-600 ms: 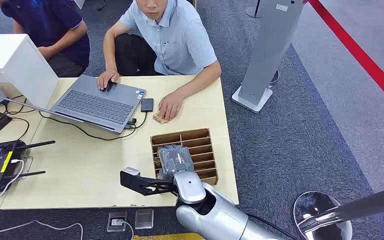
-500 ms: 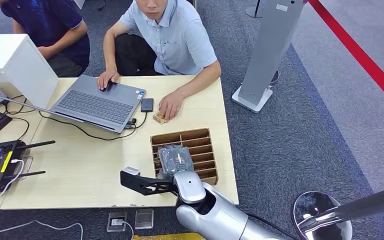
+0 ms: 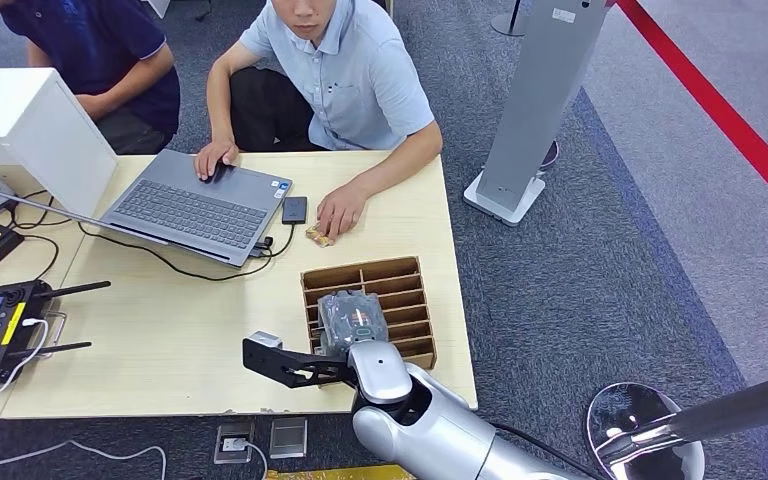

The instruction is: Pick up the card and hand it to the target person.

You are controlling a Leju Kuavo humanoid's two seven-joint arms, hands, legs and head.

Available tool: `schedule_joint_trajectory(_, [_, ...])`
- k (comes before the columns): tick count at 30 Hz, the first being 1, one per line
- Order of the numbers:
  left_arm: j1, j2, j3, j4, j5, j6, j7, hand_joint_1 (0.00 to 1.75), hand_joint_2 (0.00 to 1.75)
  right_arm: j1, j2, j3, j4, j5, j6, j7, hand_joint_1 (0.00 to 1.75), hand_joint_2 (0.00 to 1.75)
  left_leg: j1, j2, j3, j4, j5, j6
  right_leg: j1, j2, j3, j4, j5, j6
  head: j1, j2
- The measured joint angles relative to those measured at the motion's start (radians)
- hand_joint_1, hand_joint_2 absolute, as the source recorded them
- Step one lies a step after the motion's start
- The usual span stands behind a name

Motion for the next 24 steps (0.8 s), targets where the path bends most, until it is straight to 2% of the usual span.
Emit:
schedule_joint_trajectory(18, [0.0, 0.0, -0.001, 0.0, -0.009, 0.013, -0.002, 0.0, 0.0, -0.01, -0.011, 0.005, -0.003, -0.032, -0.064, 0.0, 1.54, 1.75, 0.0, 0.0, 0.0, 0.0, 0.0, 0.0, 0.0, 0.0, 0.0, 0.0, 0.0, 0.0, 0.0, 0.0])
schedule_joint_trajectory(24, [0.0, 0.0, -0.001, 0.0, 0.0, 0.011, -0.003, 0.0, 0.0, -0.015, -0.032, 0.005, -0.067, -0.046, -0.077, 0.0, 1.54, 1.75, 0.0, 0.0, 0.0, 0.0, 0.0, 0.0, 0.0, 0.0, 0.0, 0.0, 0.0, 0.0, 0.0, 0.0])
